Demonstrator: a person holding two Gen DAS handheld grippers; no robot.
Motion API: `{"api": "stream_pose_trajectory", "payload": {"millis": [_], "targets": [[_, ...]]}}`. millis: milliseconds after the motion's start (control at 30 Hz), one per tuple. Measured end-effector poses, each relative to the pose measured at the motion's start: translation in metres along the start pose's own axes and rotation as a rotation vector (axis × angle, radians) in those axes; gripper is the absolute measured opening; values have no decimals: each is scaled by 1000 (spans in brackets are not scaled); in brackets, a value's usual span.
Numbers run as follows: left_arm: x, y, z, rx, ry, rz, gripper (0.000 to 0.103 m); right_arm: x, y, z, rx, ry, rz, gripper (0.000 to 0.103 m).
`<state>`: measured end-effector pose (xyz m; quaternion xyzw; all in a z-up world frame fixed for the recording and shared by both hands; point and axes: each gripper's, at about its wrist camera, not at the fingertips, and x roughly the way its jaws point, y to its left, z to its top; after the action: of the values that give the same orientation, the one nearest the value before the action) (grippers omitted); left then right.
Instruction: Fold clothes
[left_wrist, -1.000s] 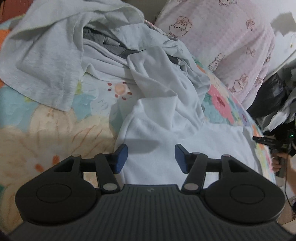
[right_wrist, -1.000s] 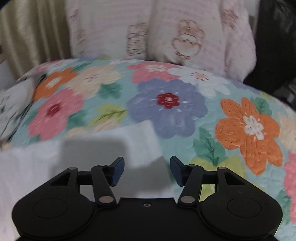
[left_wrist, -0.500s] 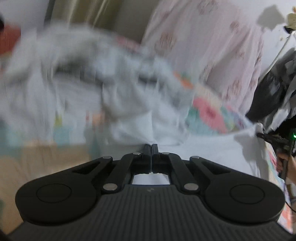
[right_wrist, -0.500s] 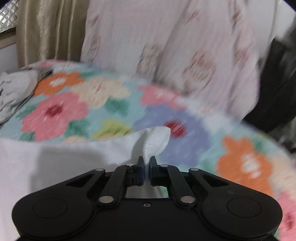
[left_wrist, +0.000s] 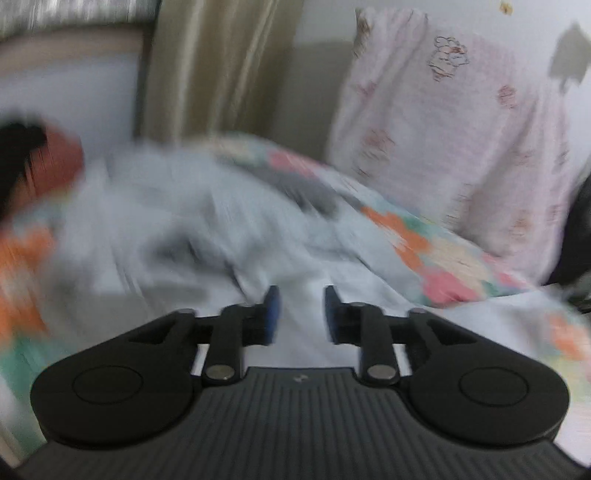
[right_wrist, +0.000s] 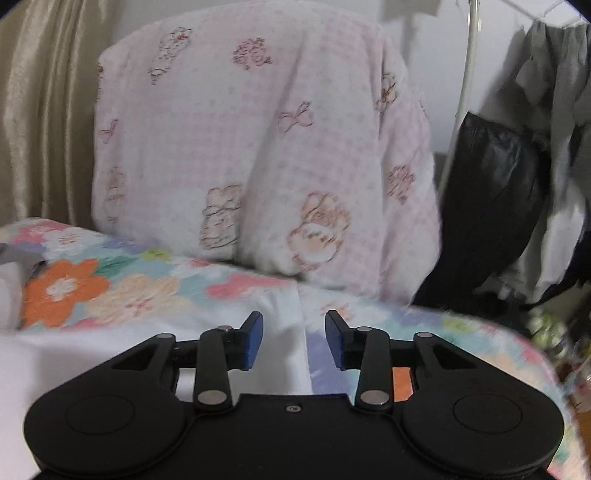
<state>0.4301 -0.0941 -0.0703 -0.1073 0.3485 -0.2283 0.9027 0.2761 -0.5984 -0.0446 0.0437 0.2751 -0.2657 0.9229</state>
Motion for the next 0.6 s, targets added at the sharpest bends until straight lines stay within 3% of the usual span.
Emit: {"api": "stream_pose_trajectory", "payload": {"millis": [33, 200, 367, 500, 600], "targets": [[-7, 3, -14, -17, 31, -22, 36, -7, 4, -12, 26, 33, 79, 43], [-41, 5, -90, 67, 200, 18, 37, -57, 37, -92, 33, 184, 424, 43], [-102, 29, -150, -23, 288, -26, 42, -136, 79, -157, -44, 242, 711, 43], [-139, 35, -183, -114, 328, -98, 45, -183, 115, -199, -182, 298, 869, 43], [-160, 33, -202, -155, 333, -171, 51, -204, 135, -224, -300, 325, 922, 43]]}}
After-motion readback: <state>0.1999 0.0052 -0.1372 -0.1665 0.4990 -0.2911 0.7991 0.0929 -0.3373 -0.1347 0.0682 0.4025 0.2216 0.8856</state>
